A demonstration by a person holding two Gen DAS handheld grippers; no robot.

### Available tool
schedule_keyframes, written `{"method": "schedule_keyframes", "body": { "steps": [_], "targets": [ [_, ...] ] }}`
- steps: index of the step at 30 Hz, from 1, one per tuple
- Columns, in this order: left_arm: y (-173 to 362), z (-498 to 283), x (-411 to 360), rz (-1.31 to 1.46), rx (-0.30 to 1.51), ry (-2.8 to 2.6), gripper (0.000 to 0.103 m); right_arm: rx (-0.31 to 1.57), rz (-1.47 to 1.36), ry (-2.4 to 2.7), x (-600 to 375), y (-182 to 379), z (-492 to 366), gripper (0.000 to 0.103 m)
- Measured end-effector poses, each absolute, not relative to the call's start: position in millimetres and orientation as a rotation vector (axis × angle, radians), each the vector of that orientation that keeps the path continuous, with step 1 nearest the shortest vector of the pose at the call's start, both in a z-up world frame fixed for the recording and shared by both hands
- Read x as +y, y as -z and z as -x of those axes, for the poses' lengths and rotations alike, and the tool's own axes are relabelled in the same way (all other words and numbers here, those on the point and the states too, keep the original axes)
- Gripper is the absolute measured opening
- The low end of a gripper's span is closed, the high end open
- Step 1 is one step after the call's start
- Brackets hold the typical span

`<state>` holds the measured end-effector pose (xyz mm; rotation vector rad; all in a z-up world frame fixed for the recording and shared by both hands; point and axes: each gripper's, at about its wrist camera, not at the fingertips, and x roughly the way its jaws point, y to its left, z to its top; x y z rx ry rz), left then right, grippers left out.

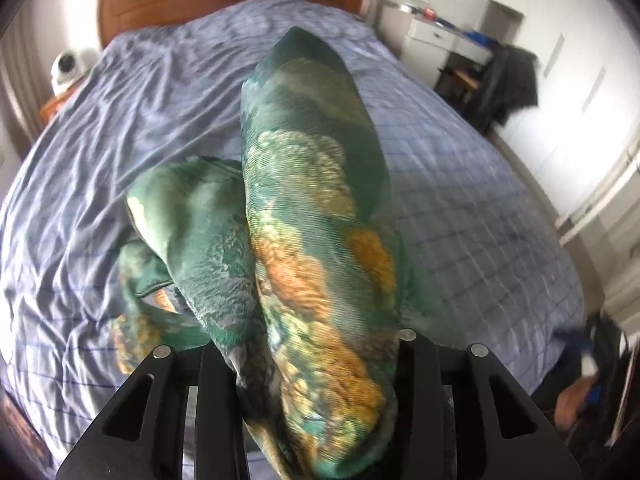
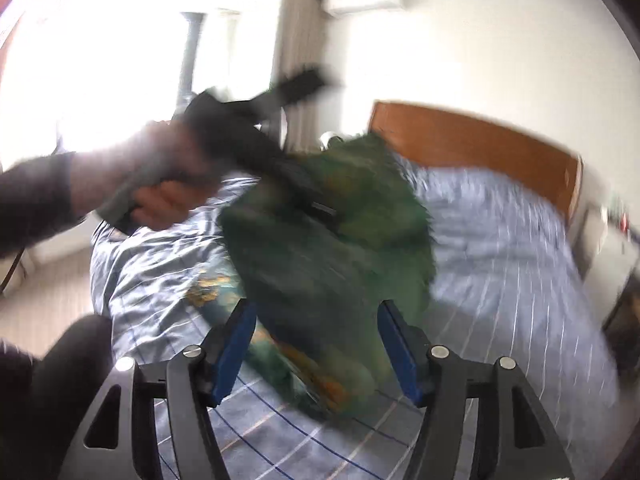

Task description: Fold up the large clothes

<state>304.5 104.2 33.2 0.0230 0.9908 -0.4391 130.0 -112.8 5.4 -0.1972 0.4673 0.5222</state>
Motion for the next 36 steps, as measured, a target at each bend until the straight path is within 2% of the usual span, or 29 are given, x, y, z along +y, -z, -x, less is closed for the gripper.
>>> {"method": "schedule_keyframes", "body": {
  "steps": [1,2,3,5,9,14,19,25,26,32,36],
  "targets": [
    [-26,-309,114,-0.003,0.997,0.429,0.037,0.494,0.178,-0.488,-120,-3,-143,0.064],
    [-14,-313,129,0.021,1.008,0.416,0.037,0.517,0.157,-0.47,-126,-1,-154,0.056],
    [-5,-315,138,0.041,1.018,0.408,0.037,0.537,0.138,-0.468,-128,1,-164,0.035],
    [17,-318,163,0.105,1.038,0.396,0.037,0.59,0.102,-0.47,-125,8,-189,0.025],
    [45,-320,189,0.202,1.038,0.409,0.038,0.67,0.07,-0.574,-92,26,-225,0.025],
    [78,-319,217,0.306,1.052,0.407,0.04,0.866,0.044,-0.625,-58,84,-259,0.024],
    [107,-320,234,0.45,1.051,0.428,0.042,0.927,0.007,-0.585,-52,113,-268,0.021],
    [84,-316,225,0.418,1.054,0.441,0.053,0.964,0.03,-0.588,-54,79,-275,0.021],
    [79,-316,226,0.429,1.052,0.451,0.056,0.964,0.004,-0.594,-55,70,-280,0.024],
    [63,-311,234,0.425,1.06,0.474,0.058,0.882,-0.099,-0.524,-57,21,-348,0.024],
    [64,-300,246,0.391,1.06,0.481,0.059,0.908,-0.136,-0.495,-39,29,-402,0.024]
  ]
}}
